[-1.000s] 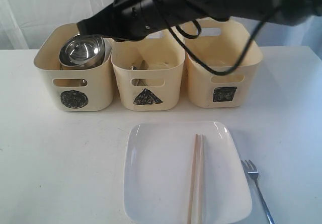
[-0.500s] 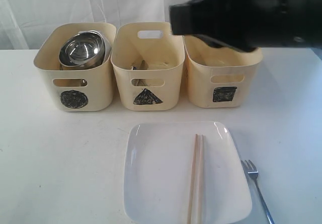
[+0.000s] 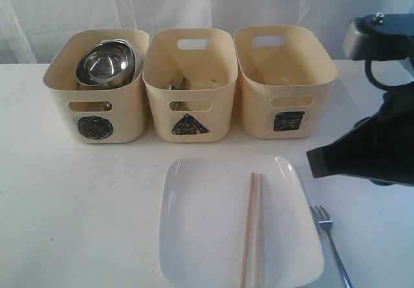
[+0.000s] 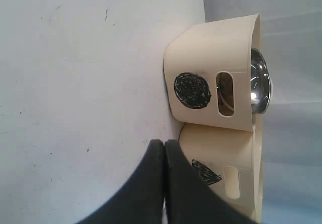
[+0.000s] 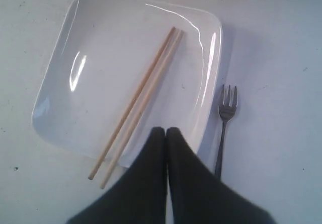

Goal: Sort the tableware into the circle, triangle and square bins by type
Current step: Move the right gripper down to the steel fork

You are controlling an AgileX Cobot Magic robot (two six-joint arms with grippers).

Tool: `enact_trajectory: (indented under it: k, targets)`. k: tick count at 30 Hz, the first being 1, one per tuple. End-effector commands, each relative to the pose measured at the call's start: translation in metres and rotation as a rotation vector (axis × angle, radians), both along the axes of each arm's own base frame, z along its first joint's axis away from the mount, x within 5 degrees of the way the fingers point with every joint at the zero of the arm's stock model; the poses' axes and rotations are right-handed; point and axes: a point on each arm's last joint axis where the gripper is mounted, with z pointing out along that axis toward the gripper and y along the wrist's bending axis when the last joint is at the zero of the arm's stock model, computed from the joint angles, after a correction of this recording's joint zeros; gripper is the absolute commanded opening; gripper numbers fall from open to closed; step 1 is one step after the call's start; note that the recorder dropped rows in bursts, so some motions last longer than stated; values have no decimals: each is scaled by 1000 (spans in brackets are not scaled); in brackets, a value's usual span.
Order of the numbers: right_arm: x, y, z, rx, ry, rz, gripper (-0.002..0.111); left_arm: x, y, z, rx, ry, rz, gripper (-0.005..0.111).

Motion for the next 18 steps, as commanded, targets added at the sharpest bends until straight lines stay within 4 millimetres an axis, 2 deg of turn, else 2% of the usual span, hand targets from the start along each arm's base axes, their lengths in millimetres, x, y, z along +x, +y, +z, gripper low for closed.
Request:
enact_trajectory:
  k: [1, 7, 11, 13, 14, 18]
  targets:
    - [6, 6, -10, -32, 54, 17, 4, 0, 0, 0, 2, -6, 1, 0]
    - [21, 24, -29, -20, 145, 22, 32, 0, 0, 0, 2, -6, 1, 0]
    - [33, 38, -50, -50, 221, 57, 50, 0, 0, 0, 2, -6, 1, 0]
    - [38, 40, -60, -104, 254, 76, 51, 0, 0, 0, 2, -4, 1, 0]
    - [43, 39, -69, -184, 268, 79, 51, 0, 0, 0, 2, -4, 1, 0]
    - [51, 30, -76, -308, 254, -4, 51, 0, 0, 0, 2, -4, 1, 0]
